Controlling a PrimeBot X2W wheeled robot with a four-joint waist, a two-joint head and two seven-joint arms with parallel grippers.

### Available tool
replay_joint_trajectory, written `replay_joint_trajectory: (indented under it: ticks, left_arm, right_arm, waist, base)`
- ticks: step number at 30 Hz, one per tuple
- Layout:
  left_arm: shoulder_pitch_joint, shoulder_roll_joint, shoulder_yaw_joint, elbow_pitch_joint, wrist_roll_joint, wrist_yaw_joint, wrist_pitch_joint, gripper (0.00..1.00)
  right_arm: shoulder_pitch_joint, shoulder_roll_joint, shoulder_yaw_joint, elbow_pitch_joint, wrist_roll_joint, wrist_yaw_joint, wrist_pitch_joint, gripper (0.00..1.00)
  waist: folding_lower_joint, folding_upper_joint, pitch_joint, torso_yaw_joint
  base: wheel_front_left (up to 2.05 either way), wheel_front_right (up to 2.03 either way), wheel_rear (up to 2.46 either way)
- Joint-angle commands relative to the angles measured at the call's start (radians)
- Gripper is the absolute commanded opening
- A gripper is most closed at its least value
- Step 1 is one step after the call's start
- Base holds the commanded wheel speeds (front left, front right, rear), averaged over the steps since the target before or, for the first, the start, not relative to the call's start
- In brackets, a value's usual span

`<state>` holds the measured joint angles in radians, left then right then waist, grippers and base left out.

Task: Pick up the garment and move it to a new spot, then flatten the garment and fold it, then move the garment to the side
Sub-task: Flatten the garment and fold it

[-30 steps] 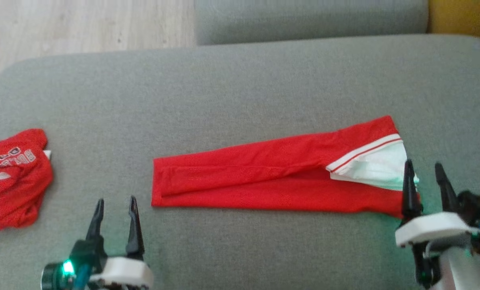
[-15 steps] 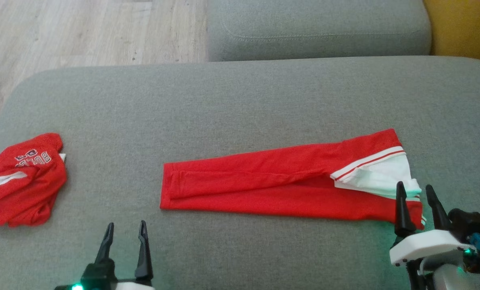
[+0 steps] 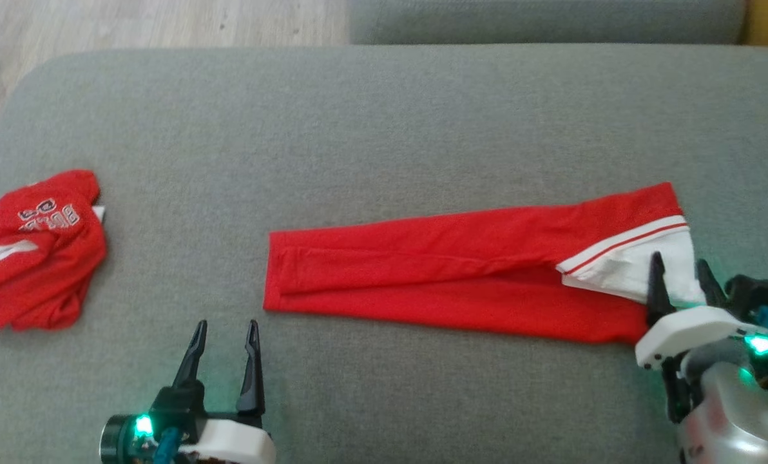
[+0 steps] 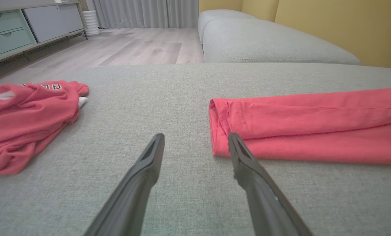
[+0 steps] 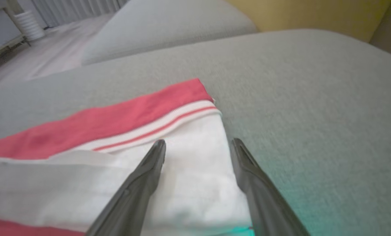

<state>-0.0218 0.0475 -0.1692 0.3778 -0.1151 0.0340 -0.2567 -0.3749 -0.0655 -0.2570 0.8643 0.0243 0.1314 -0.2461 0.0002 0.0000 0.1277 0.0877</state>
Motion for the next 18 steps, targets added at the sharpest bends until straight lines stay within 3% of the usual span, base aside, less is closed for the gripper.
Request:
replay_joint_trajectory:
  ticks: [1, 8, 13, 14, 15, 16, 17, 18]
  left_arm:
    - [-0.033, 0.003, 0.022, -0.020, -0.011, -0.002, -0.005, 1.00]
    - [-0.042, 0.003, 0.021, -0.011, -0.018, 0.002, -0.005, 1.00]
    - [-0.042, 0.003, 0.025, -0.009, -0.017, 0.001, -0.005, 1.00]
    - [-0.043, 0.003, 0.025, -0.008, -0.016, 0.000, -0.005, 1.00]
    - [-0.045, 0.003, 0.024, -0.007, -0.016, -0.001, -0.005, 1.00]
    - [-0.046, 0.003, 0.022, -0.007, -0.016, -0.002, -0.005, 1.00]
    - [-0.047, 0.003, 0.021, -0.007, -0.015, -0.002, -0.005, 1.00]
    - [-0.049, 0.003, 0.021, -0.006, -0.015, -0.002, -0.005, 1.00]
  right_arm:
    - [-0.023, -0.012, 0.007, 0.000, -0.005, -0.001, -0.005, 1.00]
    - [-0.047, 0.001, -0.020, 0.161, 0.029, -0.001, -0.008, 1.00]
    - [-0.047, 0.014, 0.111, 0.210, 0.150, -0.001, -0.011, 1.00]
    - [-0.045, 0.014, 0.143, 0.213, 0.175, -0.001, -0.012, 0.77]
    - [-0.042, 0.014, 0.176, 0.214, 0.204, -0.001, -0.012, 0.45]
    - [-0.039, 0.015, 0.202, 0.214, 0.231, -0.001, -0.012, 0.06]
    - [-0.037, 0.015, 0.222, 0.213, 0.251, -0.001, -0.012, 0.00]
    - [-0.034, 0.015, 0.240, 0.213, 0.268, -0.001, -0.013, 0.00]
  waist:
    - [-0.0002, 0.0000, 0.015, 0.013]
    - [-0.0002, 0.0000, 0.028, 0.027]
    - [-0.0002, 0.0000, 0.030, 0.021]
    - [-0.0002, 0.0000, 0.030, 0.019]
    - [-0.0002, 0.0000, 0.029, 0.017]
    - [-0.0002, 0.0000, 0.028, 0.016]
    - [-0.0002, 0.0000, 0.028, 0.014]
    - [-0.0002, 0.0000, 0.027, 0.012]
  base:
    - [0.00, 0.00, 0.00]
    - [0.00, 0.00, 0.00]
    - [0.00, 0.00, 0.00]
    - [0.00, 0.00, 0.00]
    - [0.00, 0.00, 0.00]
    - [0.00, 0.00, 0.00]
    - [0.00, 0.00, 0.00]
    - [0.00, 0.00, 0.00]
